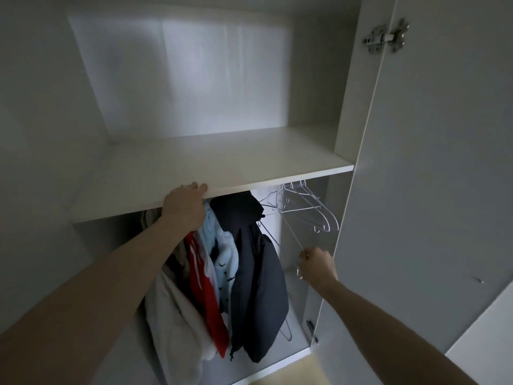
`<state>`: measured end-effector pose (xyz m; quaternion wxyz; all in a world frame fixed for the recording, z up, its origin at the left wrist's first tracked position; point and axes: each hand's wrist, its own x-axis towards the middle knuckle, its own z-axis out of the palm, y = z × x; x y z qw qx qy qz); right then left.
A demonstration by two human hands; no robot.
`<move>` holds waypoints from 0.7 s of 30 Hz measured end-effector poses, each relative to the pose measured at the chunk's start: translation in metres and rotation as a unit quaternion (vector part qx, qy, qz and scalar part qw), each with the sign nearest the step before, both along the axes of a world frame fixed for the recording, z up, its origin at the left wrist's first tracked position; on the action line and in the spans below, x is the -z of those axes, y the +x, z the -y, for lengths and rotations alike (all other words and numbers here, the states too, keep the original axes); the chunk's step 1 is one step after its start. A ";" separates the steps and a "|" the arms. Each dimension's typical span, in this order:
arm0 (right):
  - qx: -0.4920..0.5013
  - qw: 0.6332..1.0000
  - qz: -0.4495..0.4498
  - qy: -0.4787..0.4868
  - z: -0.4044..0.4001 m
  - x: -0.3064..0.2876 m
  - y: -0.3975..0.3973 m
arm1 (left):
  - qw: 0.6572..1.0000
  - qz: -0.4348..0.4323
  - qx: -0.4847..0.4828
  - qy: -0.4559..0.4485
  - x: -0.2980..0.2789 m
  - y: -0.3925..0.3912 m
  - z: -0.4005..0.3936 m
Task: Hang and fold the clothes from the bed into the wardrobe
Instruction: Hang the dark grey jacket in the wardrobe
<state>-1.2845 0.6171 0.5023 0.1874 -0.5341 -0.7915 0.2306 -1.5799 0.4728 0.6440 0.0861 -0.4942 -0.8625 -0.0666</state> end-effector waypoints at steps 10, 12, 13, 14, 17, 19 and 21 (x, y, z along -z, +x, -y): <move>-0.043 0.999 0.014 -0.005 -0.040 -0.020 -0.042 | 0.999 -0.028 0.000 0.032 0.010 -0.007 -0.005; -0.054 0.998 0.026 0.002 -0.056 -0.023 -0.050 | 0.999 -0.018 -0.004 0.035 0.014 -0.009 -0.006; -0.065 0.997 0.037 0.015 -0.063 -0.024 -0.055 | 0.999 -0.011 -0.007 0.039 0.017 -0.009 -0.006; -0.078 0.995 0.053 0.026 -0.070 -0.025 -0.059 | 0.999 -0.006 -0.011 0.047 0.019 -0.009 -0.006; -0.101 0.991 0.074 0.051 -0.091 -0.022 -0.064 | 0.997 0.015 -0.019 0.069 0.026 -0.010 -0.007; -0.115 0.988 0.077 0.070 -0.104 -0.018 -0.059 | 0.996 0.034 -0.024 0.083 0.029 -0.012 -0.009; -0.134 0.986 0.065 0.077 -0.117 -0.009 -0.048 | 0.994 0.047 -0.026 0.098 0.031 -0.014 -0.009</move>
